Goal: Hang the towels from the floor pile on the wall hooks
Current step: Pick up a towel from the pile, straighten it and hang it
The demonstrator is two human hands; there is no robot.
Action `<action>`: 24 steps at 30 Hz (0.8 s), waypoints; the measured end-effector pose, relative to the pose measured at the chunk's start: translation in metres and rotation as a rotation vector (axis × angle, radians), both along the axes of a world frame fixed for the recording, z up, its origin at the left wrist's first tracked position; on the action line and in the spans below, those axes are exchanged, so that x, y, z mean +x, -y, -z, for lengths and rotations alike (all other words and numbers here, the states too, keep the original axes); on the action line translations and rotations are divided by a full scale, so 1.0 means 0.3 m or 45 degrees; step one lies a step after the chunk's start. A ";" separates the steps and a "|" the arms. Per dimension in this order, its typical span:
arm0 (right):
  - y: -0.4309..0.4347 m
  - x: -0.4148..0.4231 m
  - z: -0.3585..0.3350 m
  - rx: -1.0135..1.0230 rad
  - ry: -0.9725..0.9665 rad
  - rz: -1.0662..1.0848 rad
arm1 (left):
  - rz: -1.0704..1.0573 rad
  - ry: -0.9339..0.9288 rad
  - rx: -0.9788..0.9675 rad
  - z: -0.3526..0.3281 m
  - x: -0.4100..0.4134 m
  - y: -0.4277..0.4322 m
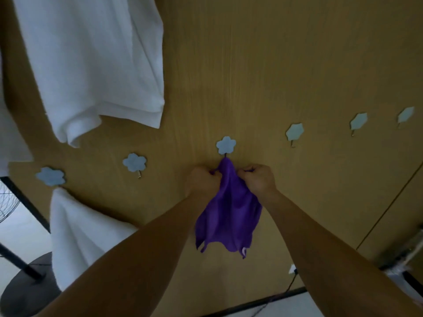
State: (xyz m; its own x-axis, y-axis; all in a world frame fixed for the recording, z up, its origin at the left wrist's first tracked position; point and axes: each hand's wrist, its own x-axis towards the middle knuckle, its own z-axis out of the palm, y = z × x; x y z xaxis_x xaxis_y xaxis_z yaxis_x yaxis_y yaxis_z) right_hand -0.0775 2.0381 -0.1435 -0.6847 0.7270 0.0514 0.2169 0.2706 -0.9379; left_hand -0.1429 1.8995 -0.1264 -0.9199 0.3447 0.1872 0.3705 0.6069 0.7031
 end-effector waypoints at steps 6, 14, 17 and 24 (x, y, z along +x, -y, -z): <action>0.051 0.007 -0.003 0.835 0.279 0.293 | 0.074 0.160 -0.222 -0.046 0.008 -0.008; 0.066 0.063 0.075 0.667 -0.186 -0.368 | 0.139 -1.060 -0.676 0.120 0.060 0.058; 0.060 0.088 0.135 0.613 -0.097 -0.489 | 0.414 -0.816 -1.024 0.202 0.037 0.118; 0.021 0.069 0.225 0.557 0.101 -0.427 | 0.123 -0.344 -0.054 0.196 0.046 0.123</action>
